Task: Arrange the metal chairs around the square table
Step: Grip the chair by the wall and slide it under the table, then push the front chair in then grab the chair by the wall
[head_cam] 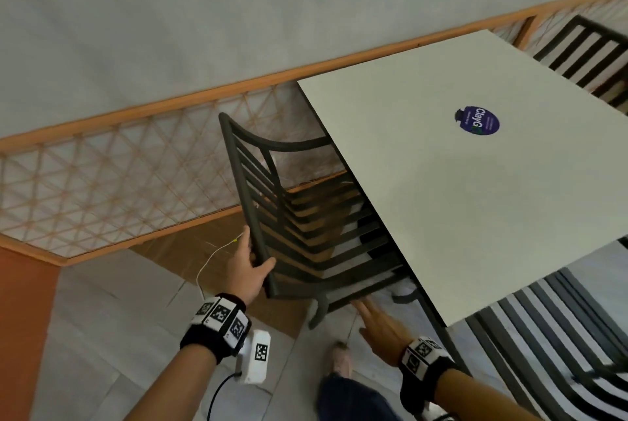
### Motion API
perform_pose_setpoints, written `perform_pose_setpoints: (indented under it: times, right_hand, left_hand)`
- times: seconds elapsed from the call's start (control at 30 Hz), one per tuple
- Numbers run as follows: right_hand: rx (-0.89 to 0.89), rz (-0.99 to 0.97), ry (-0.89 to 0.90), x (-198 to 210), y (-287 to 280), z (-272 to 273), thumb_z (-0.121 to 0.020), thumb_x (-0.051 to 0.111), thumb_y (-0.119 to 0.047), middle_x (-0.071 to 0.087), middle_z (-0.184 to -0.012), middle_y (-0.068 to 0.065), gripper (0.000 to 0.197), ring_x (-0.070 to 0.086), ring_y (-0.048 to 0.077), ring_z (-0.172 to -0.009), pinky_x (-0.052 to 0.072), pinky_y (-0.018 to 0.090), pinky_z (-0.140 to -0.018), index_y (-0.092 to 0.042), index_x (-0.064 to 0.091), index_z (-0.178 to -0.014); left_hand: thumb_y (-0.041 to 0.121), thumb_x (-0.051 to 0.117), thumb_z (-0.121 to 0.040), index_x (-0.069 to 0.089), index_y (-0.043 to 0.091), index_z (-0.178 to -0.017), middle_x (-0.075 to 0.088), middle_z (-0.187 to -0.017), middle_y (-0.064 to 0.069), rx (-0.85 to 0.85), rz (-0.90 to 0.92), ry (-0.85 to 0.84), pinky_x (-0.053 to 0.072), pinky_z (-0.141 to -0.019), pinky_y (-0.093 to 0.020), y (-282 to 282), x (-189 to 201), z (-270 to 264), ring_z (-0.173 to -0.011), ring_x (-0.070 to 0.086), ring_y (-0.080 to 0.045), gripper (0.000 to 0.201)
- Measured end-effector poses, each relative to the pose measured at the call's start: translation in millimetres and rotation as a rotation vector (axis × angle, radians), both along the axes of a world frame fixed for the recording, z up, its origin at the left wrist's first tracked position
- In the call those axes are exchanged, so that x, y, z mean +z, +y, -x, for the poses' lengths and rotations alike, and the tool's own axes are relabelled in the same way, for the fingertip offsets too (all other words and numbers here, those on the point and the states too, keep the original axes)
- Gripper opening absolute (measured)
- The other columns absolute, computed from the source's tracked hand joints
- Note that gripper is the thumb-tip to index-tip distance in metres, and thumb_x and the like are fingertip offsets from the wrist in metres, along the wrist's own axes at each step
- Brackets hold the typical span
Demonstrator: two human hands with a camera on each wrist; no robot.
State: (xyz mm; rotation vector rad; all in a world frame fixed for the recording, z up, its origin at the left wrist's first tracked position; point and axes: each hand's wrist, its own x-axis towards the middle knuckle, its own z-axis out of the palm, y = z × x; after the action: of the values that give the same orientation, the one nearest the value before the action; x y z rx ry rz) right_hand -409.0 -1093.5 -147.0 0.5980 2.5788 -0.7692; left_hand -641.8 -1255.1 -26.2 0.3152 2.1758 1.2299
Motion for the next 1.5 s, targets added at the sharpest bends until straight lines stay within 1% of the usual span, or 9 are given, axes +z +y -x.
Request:
perform_pose_setpoints:
  times: [0.17,0.4,0.57,0.8,0.93,1.07,1.2,1.37,1.5]
  right_hand:
    - [-0.107,0.090,-0.044,13.3,-29.0,-104.8,-0.096,0.045,-0.031,0.023,-0.157,0.003,0.050,0.042,0.024,-0.134,0.039,0.038,-0.109,-0.030,0.028,-0.143]
    - [-0.302,-0.031,0.012,58.9,-10.0,-238.1,-0.097,0.045,-0.031,0.034,-0.148,0.001,0.041,0.054,0.020,-0.119,0.047,0.034,-0.099,-0.022,0.038,-0.137]
    - [-0.479,-0.076,0.144,102.1,56.2,-312.5,-0.094,0.052,-0.026,0.042,-0.137,0.004,0.036,0.060,0.021,-0.105,0.050,0.031,-0.089,-0.020,0.044,-0.129]
    - [-0.561,-0.134,0.195,140.7,179.8,-436.7,-0.091,0.058,-0.019,0.043,-0.137,0.012,0.045,0.058,0.030,-0.109,0.045,0.036,-0.094,-0.013,0.043,-0.133]
    - [-0.560,-0.107,0.167,146.4,240.0,-477.6,-0.090,0.056,-0.013,0.042,-0.135,0.014,0.045,0.058,0.029,-0.097,0.044,0.032,-0.085,-0.015,0.041,-0.132]
    - [-0.549,-0.081,0.105,133.2,284.9,-497.2,-0.091,0.057,-0.018,0.046,-0.133,0.019,0.048,0.058,0.035,-0.106,0.045,0.036,-0.088,-0.014,0.038,-0.135]
    - [-0.546,-0.032,0.011,112.0,340.2,-496.8,-0.091,0.058,-0.019,0.046,-0.136,0.022,0.053,0.054,0.037,-0.116,0.043,0.036,-0.091,-0.012,0.034,-0.138]
    - [-0.428,0.013,-0.114,79.9,419.8,-475.8,-0.091,0.060,-0.023,0.049,-0.134,0.021,0.058,0.052,0.036,-0.119,0.042,0.040,-0.097,-0.011,0.030,-0.139]
    - [-0.396,-0.027,-0.145,54.2,487.0,-464.9,-0.090,0.061,-0.021,0.048,-0.134,0.023,0.058,0.051,0.037,-0.119,0.043,0.040,-0.096,-0.011,0.032,-0.139]
  left_hand:
    - [0.000,0.063,-0.085,0.017,0.019,-0.150,0.050,-0.142,-0.014,0.074,0.016,0.087,0.041,-0.105,-0.041,-12.2,5.3,-64.7,-0.125,0.053,-0.029,0.082]
    - [-0.007,0.058,-0.083,-0.003,0.022,-0.151,0.056,-0.131,-0.014,0.164,0.014,-0.066,0.049,-0.098,-0.050,-2.9,-15.7,-176.6,-0.105,0.063,-0.037,0.095]
    - [-0.002,0.058,-0.085,0.001,0.021,-0.150,0.058,-0.116,-0.005,-0.133,0.009,-0.052,0.049,-0.081,-0.036,67.2,-13.8,-277.2,-0.094,0.061,-0.024,0.090]
    - [-0.003,0.061,-0.079,0.020,0.009,-0.146,0.064,-0.090,-0.006,-0.111,-0.045,-0.180,0.052,-0.093,-0.054,199.4,-42.0,-423.2,-0.100,0.063,-0.035,0.080]
    - [0.006,0.061,-0.083,0.022,0.010,-0.146,0.065,-0.104,-0.013,-0.092,0.042,-0.203,0.051,-0.096,-0.045,242.6,-52.4,-502.5,-0.103,0.063,-0.034,0.074]
    - [0.012,0.060,-0.089,0.012,0.010,-0.148,0.061,-0.104,-0.003,-0.103,0.107,-0.189,0.046,-0.101,-0.041,265.9,-54.4,-547.2,-0.109,0.057,-0.029,0.077]
    - [0.010,0.060,-0.089,0.006,0.010,-0.149,0.030,-0.153,-0.017,0.034,0.123,-0.208,0.034,-0.112,-0.043,292.1,-76.4,-551.2,-0.137,0.037,-0.034,0.081]
    - [0.025,0.063,-0.087,0.015,0.009,-0.148,0.020,-0.155,-0.019,0.077,0.412,-0.119,0.027,-0.115,-0.046,321.6,-111.2,-538.0,-0.142,0.022,-0.037,0.079]
    - [0.029,0.065,-0.085,-0.005,0.015,-0.151,-0.001,-0.160,-0.016,0.326,0.564,-0.233,0.014,-0.120,-0.051,350.5,-132.7,-521.3,-0.146,0.006,-0.039,0.097]
